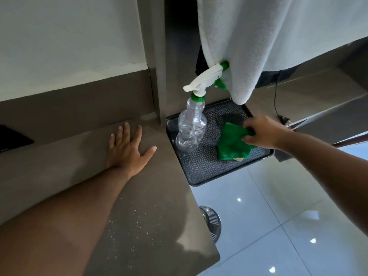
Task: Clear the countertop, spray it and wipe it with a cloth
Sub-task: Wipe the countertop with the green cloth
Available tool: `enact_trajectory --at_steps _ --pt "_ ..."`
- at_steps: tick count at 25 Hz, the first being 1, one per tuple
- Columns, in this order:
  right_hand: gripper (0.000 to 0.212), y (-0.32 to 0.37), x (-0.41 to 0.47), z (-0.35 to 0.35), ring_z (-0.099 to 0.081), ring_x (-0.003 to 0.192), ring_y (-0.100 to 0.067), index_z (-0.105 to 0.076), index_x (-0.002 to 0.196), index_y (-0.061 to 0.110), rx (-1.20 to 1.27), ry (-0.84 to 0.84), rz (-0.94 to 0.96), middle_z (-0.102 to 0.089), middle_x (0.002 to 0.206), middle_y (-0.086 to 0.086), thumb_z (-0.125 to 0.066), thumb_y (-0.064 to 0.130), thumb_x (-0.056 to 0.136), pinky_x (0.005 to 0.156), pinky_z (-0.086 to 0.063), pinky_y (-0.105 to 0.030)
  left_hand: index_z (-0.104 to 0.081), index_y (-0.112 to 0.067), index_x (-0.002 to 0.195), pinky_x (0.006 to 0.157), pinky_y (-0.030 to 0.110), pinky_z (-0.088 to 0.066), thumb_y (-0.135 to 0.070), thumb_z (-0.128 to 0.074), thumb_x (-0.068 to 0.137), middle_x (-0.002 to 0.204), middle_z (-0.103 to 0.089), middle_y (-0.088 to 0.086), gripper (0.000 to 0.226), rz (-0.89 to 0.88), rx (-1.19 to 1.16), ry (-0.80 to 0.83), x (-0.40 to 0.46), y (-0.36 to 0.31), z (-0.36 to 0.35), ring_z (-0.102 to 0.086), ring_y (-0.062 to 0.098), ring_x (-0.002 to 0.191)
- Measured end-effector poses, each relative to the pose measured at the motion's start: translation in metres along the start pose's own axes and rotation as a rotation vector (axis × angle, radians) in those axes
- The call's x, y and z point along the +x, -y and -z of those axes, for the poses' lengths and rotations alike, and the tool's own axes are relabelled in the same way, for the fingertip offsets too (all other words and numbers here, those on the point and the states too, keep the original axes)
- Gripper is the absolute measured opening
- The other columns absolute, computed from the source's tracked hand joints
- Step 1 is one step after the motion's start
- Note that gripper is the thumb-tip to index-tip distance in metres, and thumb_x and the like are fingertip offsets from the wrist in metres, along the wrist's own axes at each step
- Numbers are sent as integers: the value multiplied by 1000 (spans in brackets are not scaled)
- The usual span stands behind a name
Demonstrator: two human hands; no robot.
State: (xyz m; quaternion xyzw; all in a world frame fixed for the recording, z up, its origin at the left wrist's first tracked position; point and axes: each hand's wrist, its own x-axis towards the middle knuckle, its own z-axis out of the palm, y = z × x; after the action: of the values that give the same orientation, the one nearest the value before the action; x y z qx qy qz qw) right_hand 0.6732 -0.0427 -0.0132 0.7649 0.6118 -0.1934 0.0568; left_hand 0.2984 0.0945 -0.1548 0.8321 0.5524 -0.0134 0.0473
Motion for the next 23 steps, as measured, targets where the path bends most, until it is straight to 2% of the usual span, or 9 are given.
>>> enact_trajectory --at_steps 2,5,9,11,13,16,18,21,23 --pt "27 32 -36 19 -56 60 -10 -49 67 28 18 -2 45 -56 66 4 -69 23 84 53 -39 -26 -12 -32 155 122 48 -5 -86 -14 80 165 -7 13 92 -6 -28 3 -2 0 3 -6 30 152" --pt "20 84 -73 56 -57 60 -4 -56 71 27 39 100 136 -60 66 8 -69 29 86 55 -42 -24 -11 -30 156 121 49 -4 -84 -17 81 165 -5 16 93 -33 -54 53 -4 -1 11 -5 33 152" --pt "8 161 -88 89 -63 67 3 -63 82 40 154 532 271 -69 77 19 -69 37 86 56 -44 -12 -5 -33 157 123 45 -1 -78 -24 86 166 6 9 86 -152 -142 200 -1 27 20 5 27 153" --pt "4 191 -68 74 -64 74 2 -64 86 39 93 645 311 -70 83 18 -68 40 87 66 -47 -19 -8 -33 156 123 45 -7 -75 -25 87 166 2 5 83 -170 -129 188 -5 60 22 0 25 153" --pt "9 217 -36 43 -64 83 -4 -64 92 32 -34 654 316 -68 88 13 -66 40 88 71 -46 -27 -11 -30 156 122 47 -10 -76 -20 85 166 -2 6 85 -105 -77 156 -11 99 22 -5 28 153" --pt "21 255 17 -12 -58 100 -21 -60 106 19 -237 587 346 -62 106 3 -65 32 91 78 -45 -31 -14 -29 156 121 49 -8 -75 -15 86 166 -6 6 84 -13 -30 95 -27 158 18 -7 30 152" --pt "38 272 49 -33 -53 116 -27 -57 124 20 -354 453 312 -55 126 -4 -66 30 89 91 -46 -37 -16 -31 155 120 51 -7 -73 -15 88 166 -9 6 79 -5 -27 54 -39 186 12 -9 30 152" --pt "55 279 73 -51 -53 119 -30 -52 127 27 -415 144 188 -54 129 -4 -76 34 78 94 -47 -46 -25 -34 152 119 52 -11 -65 -20 92 163 -20 9 68 18 -65 -69 -50 198 2 -19 31 149" --pt "59 272 60 -67 -55 116 -32 -47 130 28 -291 -127 163 -54 129 -5 -74 35 78 94 -47 -48 -29 -34 151 119 52 -13 -62 -24 94 162 -24 10 64 22 -84 -84 -48 197 0 -22 31 148"
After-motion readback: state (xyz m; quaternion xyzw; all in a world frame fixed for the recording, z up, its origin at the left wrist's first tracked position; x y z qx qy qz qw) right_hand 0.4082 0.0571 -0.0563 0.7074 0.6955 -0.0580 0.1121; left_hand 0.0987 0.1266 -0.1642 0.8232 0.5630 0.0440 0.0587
